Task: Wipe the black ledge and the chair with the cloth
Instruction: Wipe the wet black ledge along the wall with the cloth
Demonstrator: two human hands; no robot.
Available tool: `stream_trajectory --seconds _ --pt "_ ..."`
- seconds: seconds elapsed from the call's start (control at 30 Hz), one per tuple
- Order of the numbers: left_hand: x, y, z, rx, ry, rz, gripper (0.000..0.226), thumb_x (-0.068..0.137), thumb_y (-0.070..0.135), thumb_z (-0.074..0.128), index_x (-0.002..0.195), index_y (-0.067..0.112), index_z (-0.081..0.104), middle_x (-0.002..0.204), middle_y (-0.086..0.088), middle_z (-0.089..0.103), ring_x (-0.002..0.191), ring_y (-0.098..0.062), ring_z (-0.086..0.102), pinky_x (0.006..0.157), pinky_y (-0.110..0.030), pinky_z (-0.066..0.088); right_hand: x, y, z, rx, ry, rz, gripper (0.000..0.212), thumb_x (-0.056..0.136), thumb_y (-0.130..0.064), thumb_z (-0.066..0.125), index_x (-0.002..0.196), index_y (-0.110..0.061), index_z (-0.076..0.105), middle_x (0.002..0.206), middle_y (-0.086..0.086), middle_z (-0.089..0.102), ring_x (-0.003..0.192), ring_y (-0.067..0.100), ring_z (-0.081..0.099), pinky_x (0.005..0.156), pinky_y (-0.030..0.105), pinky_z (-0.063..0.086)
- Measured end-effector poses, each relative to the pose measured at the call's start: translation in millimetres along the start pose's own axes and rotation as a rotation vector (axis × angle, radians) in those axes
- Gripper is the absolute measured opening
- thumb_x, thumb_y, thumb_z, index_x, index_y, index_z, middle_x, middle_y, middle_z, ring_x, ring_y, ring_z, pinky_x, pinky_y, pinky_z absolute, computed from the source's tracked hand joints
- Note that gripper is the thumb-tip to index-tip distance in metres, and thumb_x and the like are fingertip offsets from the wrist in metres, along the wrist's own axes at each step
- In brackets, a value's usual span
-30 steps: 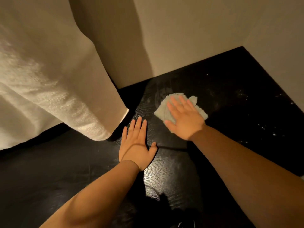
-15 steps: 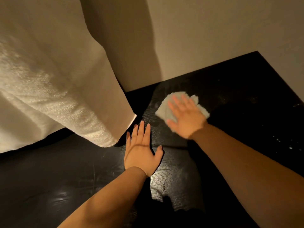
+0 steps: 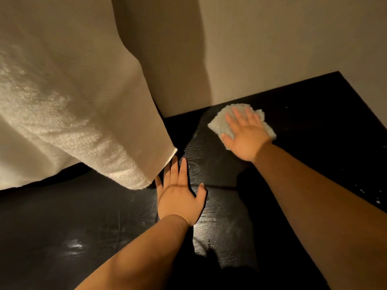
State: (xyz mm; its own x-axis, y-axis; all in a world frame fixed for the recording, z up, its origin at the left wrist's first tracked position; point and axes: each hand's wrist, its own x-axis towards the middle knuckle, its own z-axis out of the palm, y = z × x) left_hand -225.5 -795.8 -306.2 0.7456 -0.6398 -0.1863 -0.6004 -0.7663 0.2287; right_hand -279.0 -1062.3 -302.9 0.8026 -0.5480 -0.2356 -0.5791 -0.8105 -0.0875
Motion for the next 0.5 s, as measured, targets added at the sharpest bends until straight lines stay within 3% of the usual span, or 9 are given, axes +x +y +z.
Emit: stream_trajectory --seconds 0.13,0.23,0.33,0.4,0.5 --pt "1 0 1 0.014 0.000 0.007 0.088 0.094 0.067 0.032 0.167 0.031 -0.002 0.175 0.004 -0.003 0.160 -0.018 -0.007 0.129 -0.050 -0.008 10 -8 -3 0.088 0.017 0.195 0.075 0.097 -0.061 0.017 0.164 -0.029 0.005 0.172 0.005 -0.005 0.156 0.039 -0.010 0.126 0.050 -0.009" --pt "1 0 2 0.020 0.009 0.010 0.089 0.094 0.067 0.032 0.167 0.029 -0.001 0.175 0.002 -0.001 0.160 -0.020 -0.005 0.129 -0.051 -0.005 -12 -53 7 0.031 0.045 -0.060 0.074 0.095 -0.063 0.016 0.163 -0.035 0.013 0.172 0.003 0.001 0.156 0.037 -0.007 0.126 0.051 -0.008" --pt "1 -1 2 0.026 0.018 0.023 0.090 0.094 0.067 0.033 0.168 0.027 0.001 0.176 0.001 0.001 0.161 -0.022 -0.001 0.130 -0.051 -0.003 -18 -47 7 0.038 -0.019 -0.280 0.071 0.098 -0.067 0.022 0.162 -0.038 0.012 0.171 -0.004 0.000 0.157 0.031 -0.007 0.127 0.046 -0.008" --pt "1 -1 2 0.029 0.007 0.025 0.089 0.095 0.067 0.033 0.168 0.027 0.001 0.176 0.001 0.000 0.161 -0.022 -0.002 0.130 -0.051 -0.004 2 -22 2 0.028 0.027 -0.205 0.072 0.099 -0.065 0.025 0.163 -0.033 0.015 0.172 0.000 0.004 0.157 0.035 -0.004 0.127 0.047 -0.005" --pt "1 0 0 0.020 0.013 0.029 0.089 0.095 0.066 0.034 0.168 0.027 0.001 0.175 0.000 0.001 0.161 -0.022 -0.002 0.130 -0.051 -0.002 31 3 -8 0.045 0.026 0.121 0.074 0.101 -0.063 0.022 0.164 -0.028 0.008 0.172 -0.001 -0.001 0.156 0.036 -0.008 0.126 0.048 -0.006"
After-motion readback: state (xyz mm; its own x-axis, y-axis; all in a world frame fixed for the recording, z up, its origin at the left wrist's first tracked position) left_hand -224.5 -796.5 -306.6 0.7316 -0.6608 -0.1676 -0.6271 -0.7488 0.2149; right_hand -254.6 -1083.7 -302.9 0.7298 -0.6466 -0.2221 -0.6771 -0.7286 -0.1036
